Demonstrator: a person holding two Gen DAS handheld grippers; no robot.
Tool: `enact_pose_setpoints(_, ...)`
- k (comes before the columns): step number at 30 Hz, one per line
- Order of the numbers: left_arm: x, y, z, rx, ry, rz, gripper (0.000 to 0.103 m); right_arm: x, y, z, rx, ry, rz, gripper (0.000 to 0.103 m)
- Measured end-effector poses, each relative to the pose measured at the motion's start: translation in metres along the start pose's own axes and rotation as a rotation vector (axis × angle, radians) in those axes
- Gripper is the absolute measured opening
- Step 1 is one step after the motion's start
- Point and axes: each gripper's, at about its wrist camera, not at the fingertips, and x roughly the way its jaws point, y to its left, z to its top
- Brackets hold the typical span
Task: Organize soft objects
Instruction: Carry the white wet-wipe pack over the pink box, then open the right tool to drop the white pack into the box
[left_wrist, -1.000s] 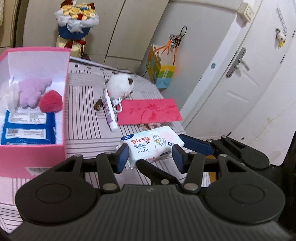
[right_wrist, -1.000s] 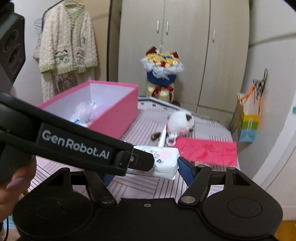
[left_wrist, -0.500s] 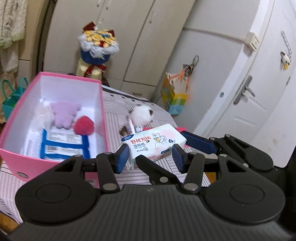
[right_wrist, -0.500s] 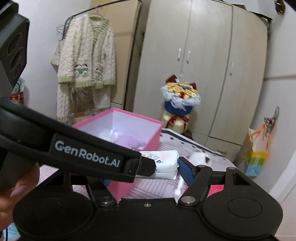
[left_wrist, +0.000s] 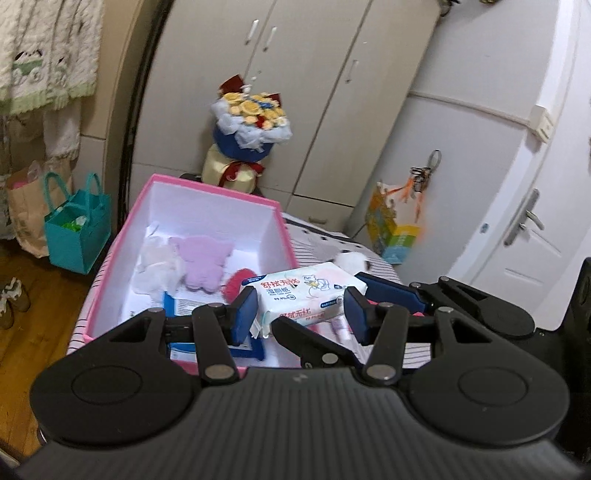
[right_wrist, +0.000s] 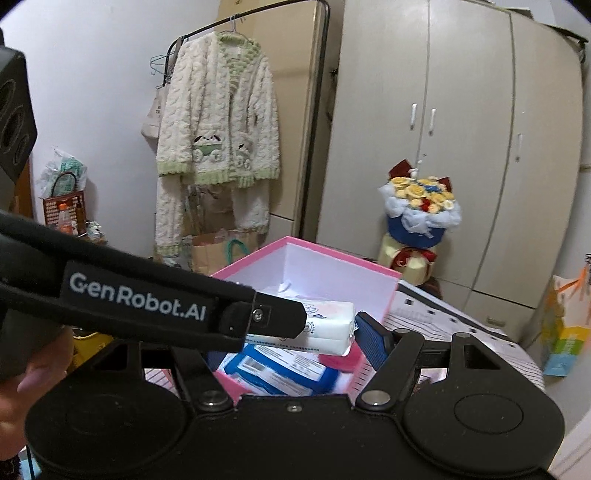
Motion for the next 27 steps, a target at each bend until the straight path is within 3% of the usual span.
enact_pose_setpoints(15, 0.089, 0.061, 0.011, -0.067, 0.129, 0.028, 0.05, 0.105, -0.022, 0.0, 0.047, 0.143, 0.05, 0.075)
enact_pose_setpoints(20, 0.111, 0.068, 0.013, -0.056, 0.185, 0.038, 0.05, 0.125, -0.022, -0.001, 0.013, 0.211, 0.034, 0.076)
enact_pose_setpoints(27, 0.108, 0.071, 0.014, -0.043, 0.167, 0.078, 0.057, 0.128, -0.027, -0.002, 0.038, 0.259, 0.035, 0.074)
